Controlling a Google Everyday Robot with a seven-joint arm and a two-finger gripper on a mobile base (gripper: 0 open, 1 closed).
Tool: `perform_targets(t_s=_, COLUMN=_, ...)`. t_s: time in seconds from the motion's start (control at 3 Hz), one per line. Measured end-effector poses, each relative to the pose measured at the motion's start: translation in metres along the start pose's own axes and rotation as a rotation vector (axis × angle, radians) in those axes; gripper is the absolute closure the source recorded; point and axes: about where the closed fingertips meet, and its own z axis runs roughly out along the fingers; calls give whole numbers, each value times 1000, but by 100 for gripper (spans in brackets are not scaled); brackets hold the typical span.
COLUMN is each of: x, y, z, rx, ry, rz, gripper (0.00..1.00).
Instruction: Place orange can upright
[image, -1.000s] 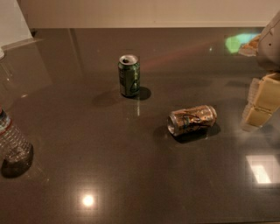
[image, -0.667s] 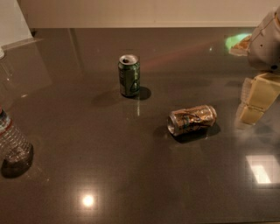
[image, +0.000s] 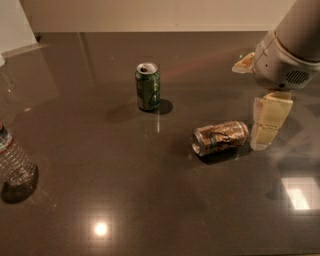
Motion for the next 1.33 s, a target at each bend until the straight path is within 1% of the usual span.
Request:
perform_targets(t_s=0.33, x=-9, y=3, z=26, rx=-67, ry=14, rz=-77, gripper=0)
perform_targets(t_s=0.67, x=-13, y=8, z=46, rx=-120, ry=17, rz=-128, gripper=0)
perform_targets(t_s=1.0, x=-18, y=13, z=62, rx=-155, ry=15, rz=-169, gripper=0)
perform_targets(t_s=1.33, x=-19, y=14, z=72, rx=-163, ry=7, rz=-187, gripper=0)
